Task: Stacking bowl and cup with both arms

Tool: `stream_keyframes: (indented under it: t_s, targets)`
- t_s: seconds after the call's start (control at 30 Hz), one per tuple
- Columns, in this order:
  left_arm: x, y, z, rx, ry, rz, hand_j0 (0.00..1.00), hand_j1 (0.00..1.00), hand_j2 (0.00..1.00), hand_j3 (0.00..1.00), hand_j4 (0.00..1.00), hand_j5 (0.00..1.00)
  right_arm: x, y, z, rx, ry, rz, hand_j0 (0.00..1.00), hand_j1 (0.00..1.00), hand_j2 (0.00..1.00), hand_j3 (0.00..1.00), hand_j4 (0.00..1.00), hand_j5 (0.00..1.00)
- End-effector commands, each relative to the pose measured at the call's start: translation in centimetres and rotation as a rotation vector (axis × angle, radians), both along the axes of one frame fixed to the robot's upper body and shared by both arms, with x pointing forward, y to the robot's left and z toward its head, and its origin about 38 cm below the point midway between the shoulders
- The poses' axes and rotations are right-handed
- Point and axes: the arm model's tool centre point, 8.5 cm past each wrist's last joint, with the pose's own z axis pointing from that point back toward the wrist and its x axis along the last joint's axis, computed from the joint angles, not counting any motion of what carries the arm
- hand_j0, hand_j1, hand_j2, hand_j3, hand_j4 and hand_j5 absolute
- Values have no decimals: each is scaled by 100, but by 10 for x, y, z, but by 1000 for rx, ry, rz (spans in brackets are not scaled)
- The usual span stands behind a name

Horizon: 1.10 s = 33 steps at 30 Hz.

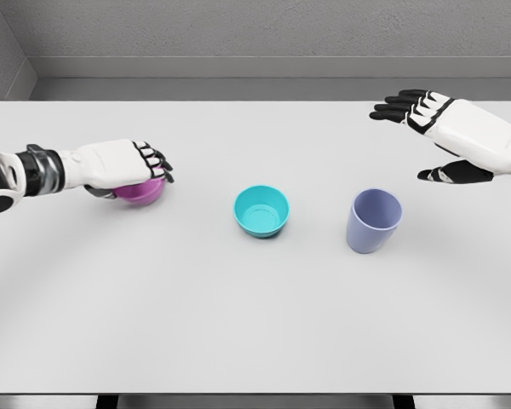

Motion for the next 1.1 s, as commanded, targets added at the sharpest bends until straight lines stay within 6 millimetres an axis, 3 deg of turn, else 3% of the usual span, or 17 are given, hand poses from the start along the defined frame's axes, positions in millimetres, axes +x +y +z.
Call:
stream_keyframes:
  t_s: [0.0, 0.2, 0.6, 0.83, 1.07]
  targets:
    - [-4, -11, 9, -36, -14, -32, 79, 79, 79, 79, 79, 79, 0, 0, 1, 5, 0, -1, 100, 100, 100, 100, 100, 100]
    - [-17, -47, 33, -113, -58, -139, 79, 79, 79, 79, 79, 79, 0, 1, 1, 9, 0, 1, 100, 100, 100, 100, 100, 100]
    - [-26, -108, 57, -193, -118, -279, 79, 79, 79, 79, 79, 79, 0, 1, 1, 9, 0, 1, 100, 100, 100, 100, 100, 100]
    - [-29, -124, 60, -215, -124, -311, 78, 78, 78, 78, 78, 78, 0, 1, 0, 9, 1, 2, 100, 100, 100, 100, 100, 100]
    - [-36, -141, 40, -187, -78, -350, 78, 78, 78, 78, 78, 78, 0, 1, 0, 10, 1, 2, 100, 100, 100, 100, 100, 100]
